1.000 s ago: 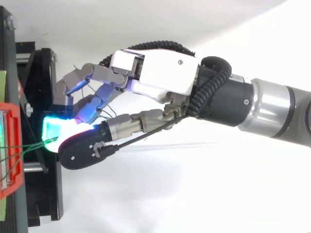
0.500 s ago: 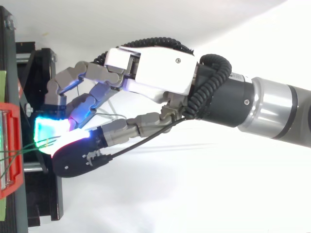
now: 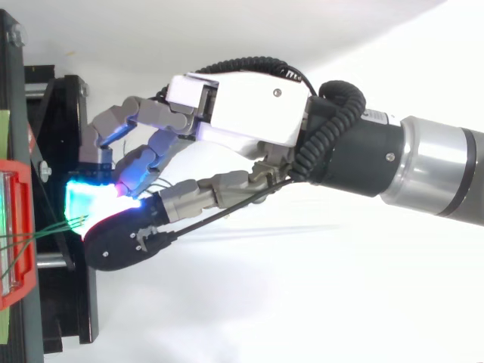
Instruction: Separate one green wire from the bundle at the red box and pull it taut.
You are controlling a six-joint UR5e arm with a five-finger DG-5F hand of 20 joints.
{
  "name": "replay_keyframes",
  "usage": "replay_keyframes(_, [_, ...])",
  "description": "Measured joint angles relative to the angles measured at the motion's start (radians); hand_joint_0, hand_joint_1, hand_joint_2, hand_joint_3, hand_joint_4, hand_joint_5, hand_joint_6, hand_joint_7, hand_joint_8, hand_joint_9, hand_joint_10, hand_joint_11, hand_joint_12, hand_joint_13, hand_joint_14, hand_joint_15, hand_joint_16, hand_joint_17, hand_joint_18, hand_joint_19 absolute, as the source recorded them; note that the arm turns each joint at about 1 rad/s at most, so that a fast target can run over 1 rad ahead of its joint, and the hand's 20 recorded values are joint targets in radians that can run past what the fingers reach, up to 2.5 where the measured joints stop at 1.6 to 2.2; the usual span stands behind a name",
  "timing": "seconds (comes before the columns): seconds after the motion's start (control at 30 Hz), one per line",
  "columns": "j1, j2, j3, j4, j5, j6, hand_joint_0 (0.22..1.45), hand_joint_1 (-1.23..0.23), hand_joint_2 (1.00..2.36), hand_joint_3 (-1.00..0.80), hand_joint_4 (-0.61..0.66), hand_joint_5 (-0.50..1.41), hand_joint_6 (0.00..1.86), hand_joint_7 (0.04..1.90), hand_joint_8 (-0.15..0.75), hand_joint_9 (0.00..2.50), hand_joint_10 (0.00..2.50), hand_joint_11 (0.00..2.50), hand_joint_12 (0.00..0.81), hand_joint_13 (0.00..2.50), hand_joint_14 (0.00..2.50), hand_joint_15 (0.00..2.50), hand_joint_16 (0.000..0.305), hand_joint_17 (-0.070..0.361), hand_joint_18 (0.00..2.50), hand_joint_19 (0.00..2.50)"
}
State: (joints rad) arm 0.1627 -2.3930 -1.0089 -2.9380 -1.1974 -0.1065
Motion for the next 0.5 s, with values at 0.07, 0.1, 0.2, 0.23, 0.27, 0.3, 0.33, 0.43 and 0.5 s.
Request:
replay_keyframes(0.07, [0.000,0.000,0.002,-0.009,0.000,0.001,0.59,-0.71,1.02,-0.29,0.14,-0.15,0.89,0.96,0.273,0.99,0.02,0.67,0.343,0.75,0.02,0.42,0.045,0.102,0.68,0.58])
replay_keyframes(0.1, [0.000,0.000,0.003,-0.011,0.000,0.001,0.59,-0.73,1.02,-0.28,0.13,-0.15,0.89,0.96,0.275,0.99,0.02,0.66,0.342,0.75,0.02,0.42,0.045,0.102,0.68,0.58])
replay_keyframes(0.2, [0.001,0.000,0.004,-0.014,0.001,0.002,0.60,-0.75,1.02,-0.28,0.13,-0.15,0.90,0.93,0.271,0.98,0.02,0.66,0.343,0.75,0.02,0.42,0.045,0.102,0.68,0.58])
replay_keyframes(0.23, [0.001,0.000,0.004,-0.014,0.001,0.002,0.60,-0.75,1.02,-0.29,0.14,-0.15,0.90,0.92,0.275,0.98,0.02,0.66,0.344,0.75,0.02,0.42,0.045,0.102,0.68,0.58])
replay_keyframes(0.27, [0.001,0.000,0.005,-0.015,0.001,0.002,0.60,-0.75,1.02,-0.30,0.14,-0.15,0.90,0.91,0.272,0.98,0.02,0.67,0.341,0.75,0.02,0.43,0.045,0.102,0.68,0.58])
replay_keyframes(0.3, [0.001,0.001,0.007,-0.015,0.001,0.002,0.61,-0.76,1.01,-0.31,0.14,-0.15,0.90,0.91,0.271,0.98,0.02,0.66,0.344,0.75,0.02,0.42,0.045,0.102,0.68,0.58])
replay_keyframes(0.33, [0.001,0.002,0.008,-0.017,0.001,0.002,0.61,-0.77,1.01,-0.33,0.13,-0.15,0.90,0.90,0.272,0.98,0.02,0.66,0.342,0.75,0.02,0.42,0.045,0.101,0.68,0.57])
replay_keyframes(0.43, [0.003,0.010,0.012,-0.025,0.002,0.001,0.63,-0.80,1.01,-0.38,0.11,-0.15,0.90,0.89,0.264,0.97,0.02,0.66,0.338,0.75,0.02,0.42,0.045,0.101,0.69,0.58])
replay_keyframes(0.5, [0.005,0.015,0.013,-0.035,0.002,0.002,0.64,-0.81,1.01,-0.41,0.10,-0.15,0.90,0.89,0.262,0.97,0.02,0.65,0.338,0.75,0.02,0.42,0.045,0.101,0.70,0.57])
